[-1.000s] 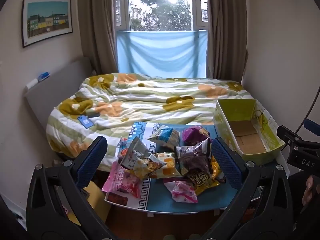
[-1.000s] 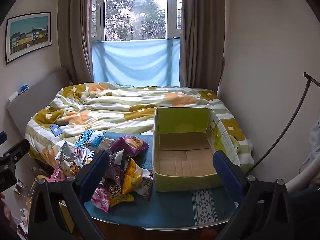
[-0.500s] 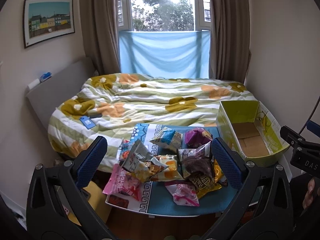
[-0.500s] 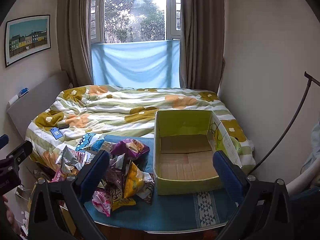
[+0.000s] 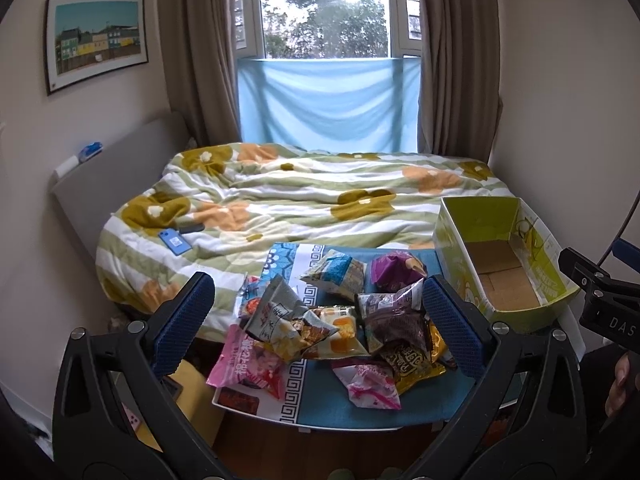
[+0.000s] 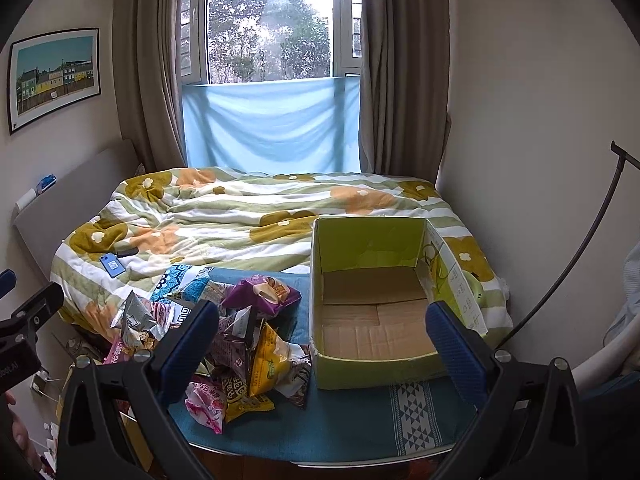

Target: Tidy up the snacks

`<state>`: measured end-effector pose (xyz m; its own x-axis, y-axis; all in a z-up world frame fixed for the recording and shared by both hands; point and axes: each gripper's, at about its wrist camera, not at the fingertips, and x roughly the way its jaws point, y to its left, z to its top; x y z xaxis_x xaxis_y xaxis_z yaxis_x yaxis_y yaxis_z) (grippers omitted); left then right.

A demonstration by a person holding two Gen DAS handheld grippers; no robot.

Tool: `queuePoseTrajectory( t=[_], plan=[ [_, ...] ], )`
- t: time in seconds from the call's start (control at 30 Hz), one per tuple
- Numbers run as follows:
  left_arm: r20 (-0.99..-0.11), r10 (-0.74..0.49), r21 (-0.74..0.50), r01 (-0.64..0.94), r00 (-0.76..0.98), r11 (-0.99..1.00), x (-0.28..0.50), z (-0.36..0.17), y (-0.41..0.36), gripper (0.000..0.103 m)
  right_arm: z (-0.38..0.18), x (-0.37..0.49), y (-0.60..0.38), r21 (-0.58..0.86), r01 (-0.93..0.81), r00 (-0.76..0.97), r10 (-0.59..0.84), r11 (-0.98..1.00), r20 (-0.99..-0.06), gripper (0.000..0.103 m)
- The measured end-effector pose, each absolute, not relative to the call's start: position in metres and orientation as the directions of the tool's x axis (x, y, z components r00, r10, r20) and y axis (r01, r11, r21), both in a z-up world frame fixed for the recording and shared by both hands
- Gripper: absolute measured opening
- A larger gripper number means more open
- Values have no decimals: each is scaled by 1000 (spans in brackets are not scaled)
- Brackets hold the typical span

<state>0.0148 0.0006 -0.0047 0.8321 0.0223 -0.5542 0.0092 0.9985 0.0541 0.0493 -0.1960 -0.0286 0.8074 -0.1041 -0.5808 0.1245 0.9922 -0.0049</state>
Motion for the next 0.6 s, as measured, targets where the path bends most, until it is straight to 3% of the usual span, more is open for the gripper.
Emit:
queuePoseTrajectory(
  t=[0.6],
  plan=[
    [-553,15,56,19,833,998,14,-5,1,103,-27,48,-187,-9,122,815,-105,992,-570,103]
  ],
)
